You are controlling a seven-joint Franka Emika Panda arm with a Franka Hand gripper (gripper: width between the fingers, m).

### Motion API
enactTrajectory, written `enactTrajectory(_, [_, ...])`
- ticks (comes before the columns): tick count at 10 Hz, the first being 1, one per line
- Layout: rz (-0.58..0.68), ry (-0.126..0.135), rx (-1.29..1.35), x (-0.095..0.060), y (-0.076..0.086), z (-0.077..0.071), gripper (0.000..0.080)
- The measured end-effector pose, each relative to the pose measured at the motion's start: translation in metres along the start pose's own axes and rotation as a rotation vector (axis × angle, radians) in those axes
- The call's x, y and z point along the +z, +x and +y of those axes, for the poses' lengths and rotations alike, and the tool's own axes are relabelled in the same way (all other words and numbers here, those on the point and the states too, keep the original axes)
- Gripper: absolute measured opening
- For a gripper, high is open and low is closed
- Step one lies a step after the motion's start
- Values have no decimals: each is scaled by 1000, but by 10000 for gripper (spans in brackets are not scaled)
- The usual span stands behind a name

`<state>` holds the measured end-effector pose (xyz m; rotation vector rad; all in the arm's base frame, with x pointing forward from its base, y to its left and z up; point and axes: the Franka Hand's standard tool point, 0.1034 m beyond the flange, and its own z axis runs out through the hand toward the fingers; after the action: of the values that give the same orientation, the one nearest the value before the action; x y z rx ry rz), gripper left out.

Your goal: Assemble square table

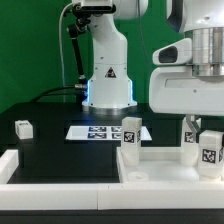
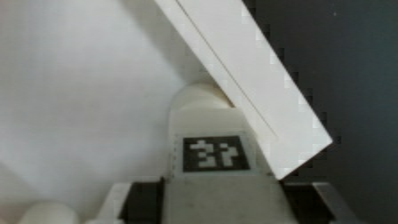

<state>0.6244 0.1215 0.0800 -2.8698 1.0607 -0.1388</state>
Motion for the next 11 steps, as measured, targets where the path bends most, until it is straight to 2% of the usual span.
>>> enactTrajectory(2, [0,-1,156,0,0,0,295])
enactTrajectory(3, [-16,-1,317,1,0,1,295])
enactTrajectory(5, [-128,29,721,0,2,7,294])
enactTrajectory(6, [-133,37,783,1,5,8,294])
enactTrajectory(8, [-132,36,793,1,3,7,294])
enactTrajectory(9, [-110,31,680,1,4,6,294])
enactTrajectory(10, [-58,30,423,0,3,0,294])
enactTrajectory(11, [-41,42,230,0,1,-4,532])
